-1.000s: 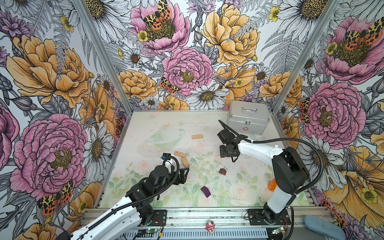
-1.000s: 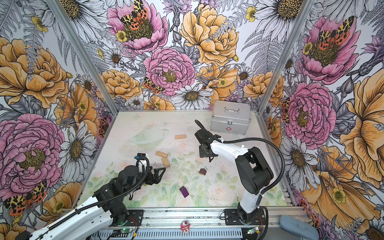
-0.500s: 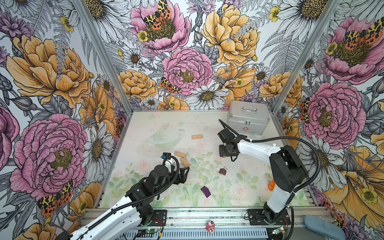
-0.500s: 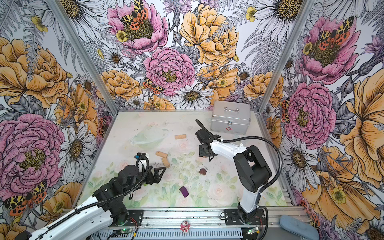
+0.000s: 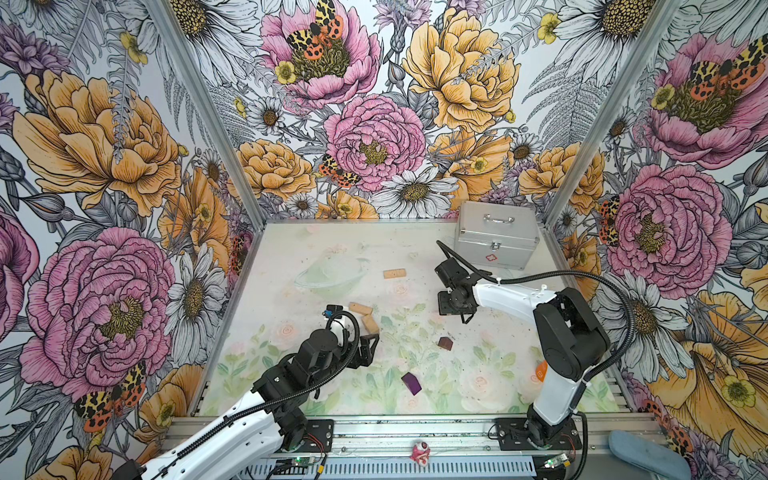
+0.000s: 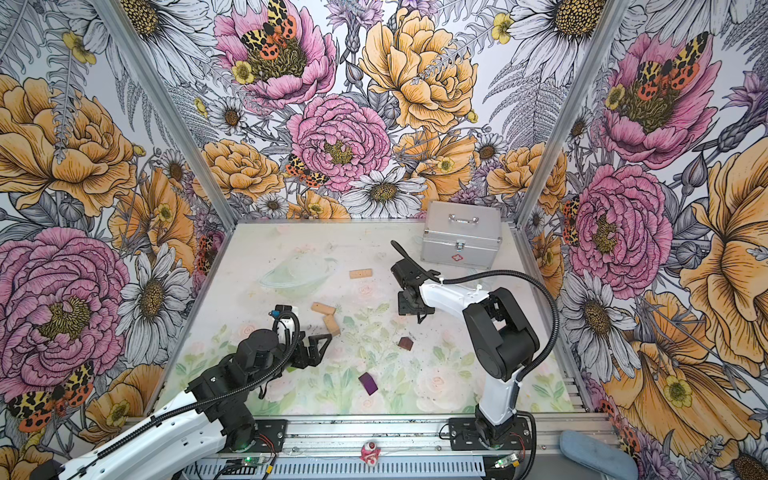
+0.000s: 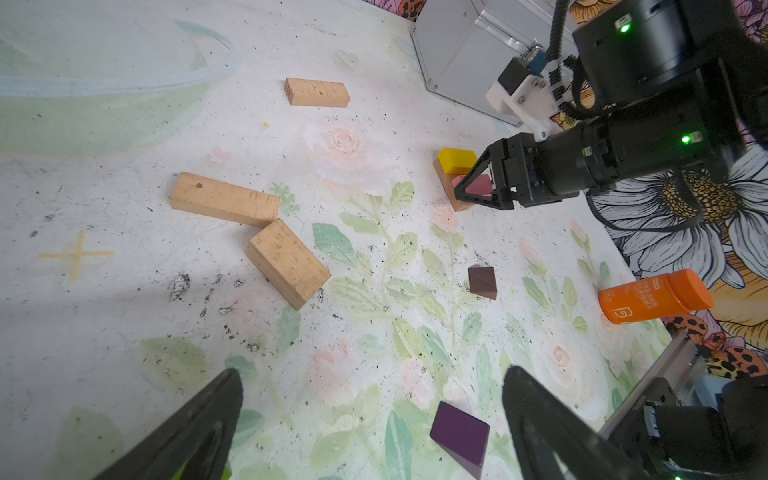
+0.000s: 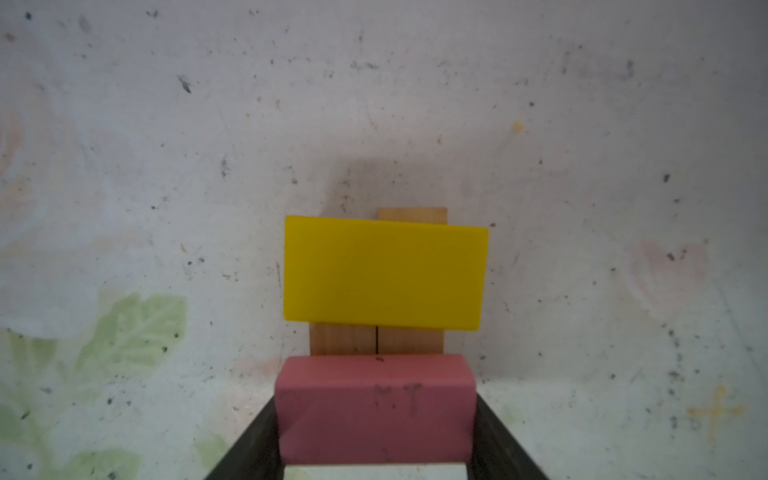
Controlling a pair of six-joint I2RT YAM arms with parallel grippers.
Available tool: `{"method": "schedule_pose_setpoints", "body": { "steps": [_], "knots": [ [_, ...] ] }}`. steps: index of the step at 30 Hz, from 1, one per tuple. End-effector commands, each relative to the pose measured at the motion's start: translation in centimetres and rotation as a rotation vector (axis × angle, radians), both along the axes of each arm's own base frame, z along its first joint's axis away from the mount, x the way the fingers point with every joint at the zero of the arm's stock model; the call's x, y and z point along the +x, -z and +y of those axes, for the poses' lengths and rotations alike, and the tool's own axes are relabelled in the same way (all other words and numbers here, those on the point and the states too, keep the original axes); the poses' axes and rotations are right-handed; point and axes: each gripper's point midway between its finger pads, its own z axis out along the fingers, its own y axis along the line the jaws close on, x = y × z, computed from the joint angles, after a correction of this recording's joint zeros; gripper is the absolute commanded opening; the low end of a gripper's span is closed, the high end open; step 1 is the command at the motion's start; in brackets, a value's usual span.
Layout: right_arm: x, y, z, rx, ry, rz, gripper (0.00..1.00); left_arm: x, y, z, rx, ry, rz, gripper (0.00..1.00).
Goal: Build the wood block tower
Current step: 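Open the right gripper to release the pink block beside the yellow block, then shift the right gripper onto the yellow block and close it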
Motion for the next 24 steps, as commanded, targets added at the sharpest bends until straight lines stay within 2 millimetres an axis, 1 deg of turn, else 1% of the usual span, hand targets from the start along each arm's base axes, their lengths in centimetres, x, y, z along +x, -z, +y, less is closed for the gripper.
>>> {"method": "schedule_pose_setpoints", "body": {
  "steps": [1, 3, 5, 6, 8, 11, 18, 24],
  "knots": [
    [0.7, 0.3, 0.1, 0.005, 0.004, -0.01, 0.61, 0.4, -1.3, -0.1, -0.013, -0.004, -0.033, 0.99],
    [0.7, 0.4, 0.0, 0.005, 0.007, -0.008, 0.61, 0.4, -1.3, -0.1, -0.013, -0.004, -0.032, 0.99],
    [0.7, 0.5, 0.0, 0.007, 0.008, -0.003, 0.64, 0.3, -1.2, -0.1, -0.014, -0.001, -0.03, 0.99],
    [0.7, 0.5, 0.0, 0.009, 0.007, -0.003, 0.68, 0.4, -1.3, -0.1, -0.015, -0.002, -0.031, 0.99],
    [0.7, 0.3, 0.1, 0.016, 0.006, -0.004, 0.79, 0.4, -1.3, -0.1, -0.014, -0.001, -0.031, 0.99],
    [0.7, -0.2, 0.1, 0.022, 0.004, -0.016, 0.85, 0.4, -1.4, -0.1, -0.015, -0.002, -0.033, 0.99],
    [1.4, -2.3, 0.7, 0.056, -0.004, -0.054, 0.88, 0.5, -1.6, -0.2, -0.012, -0.002, -0.035, 0.99],
    [2.8, -2.7, 1.0, 0.048, -0.001, -0.057, 0.88, 0.5, -1.7, -0.2, -0.012, -0.004, -0.038, 0.99]
  ]
}}
